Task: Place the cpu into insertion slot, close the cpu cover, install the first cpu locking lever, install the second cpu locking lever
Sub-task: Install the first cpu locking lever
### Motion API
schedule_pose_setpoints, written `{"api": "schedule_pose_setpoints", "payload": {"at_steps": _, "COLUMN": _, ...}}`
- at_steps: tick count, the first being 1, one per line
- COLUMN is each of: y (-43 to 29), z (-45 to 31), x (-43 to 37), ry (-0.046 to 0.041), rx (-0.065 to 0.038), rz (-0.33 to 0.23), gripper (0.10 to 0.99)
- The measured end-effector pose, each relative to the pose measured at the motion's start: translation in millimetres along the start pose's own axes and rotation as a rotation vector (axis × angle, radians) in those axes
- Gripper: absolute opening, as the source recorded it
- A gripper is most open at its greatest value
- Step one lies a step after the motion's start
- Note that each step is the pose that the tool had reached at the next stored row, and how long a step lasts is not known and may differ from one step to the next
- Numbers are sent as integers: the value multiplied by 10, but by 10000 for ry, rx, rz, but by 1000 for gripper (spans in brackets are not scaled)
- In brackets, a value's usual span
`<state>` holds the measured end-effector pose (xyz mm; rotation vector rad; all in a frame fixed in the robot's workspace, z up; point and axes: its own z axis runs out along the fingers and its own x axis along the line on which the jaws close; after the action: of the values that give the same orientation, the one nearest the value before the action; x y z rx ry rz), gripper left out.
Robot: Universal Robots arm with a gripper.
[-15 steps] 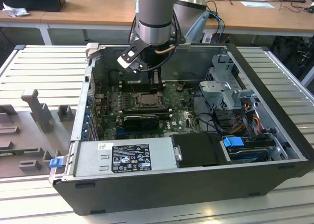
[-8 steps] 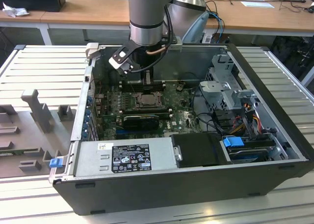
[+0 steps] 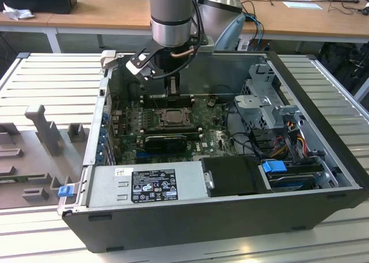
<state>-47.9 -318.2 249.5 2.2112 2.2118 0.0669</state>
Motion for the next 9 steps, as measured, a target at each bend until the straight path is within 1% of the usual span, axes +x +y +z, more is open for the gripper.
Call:
{"api": "schedule_pose_setpoints", "payload": {"at_steps": 1, "y": 2, "z": -57, "x": 1, "ry": -1, "rx": 1, "rz": 0, "gripper": 106}}
{"api": "schedule_pose_setpoints", "payload": {"at_steps": 2, "y": 4, "z": -98, "x": 2, "ry": -1, "rx": 1, "rz": 0, "gripper": 106}}
{"api": "schedule_pose_setpoints", "payload": {"at_steps": 4, "y": 7, "z": -166, "x": 4, "ry": 0, "rx": 0, "rz": 0, "gripper": 106}}
{"api": "schedule_pose_setpoints", "payload": {"at_steps": 8, "y": 11, "z": -263, "x": 5, "ry": -1, "rx": 0, "rz": -1, "gripper": 106}}
{"api": "schedule_pose_setpoints", "payload": {"at_steps": 9, "y": 13, "z": -305, "x": 7, "ry": -3, "rx": 1, "rz": -2, "gripper": 106}}
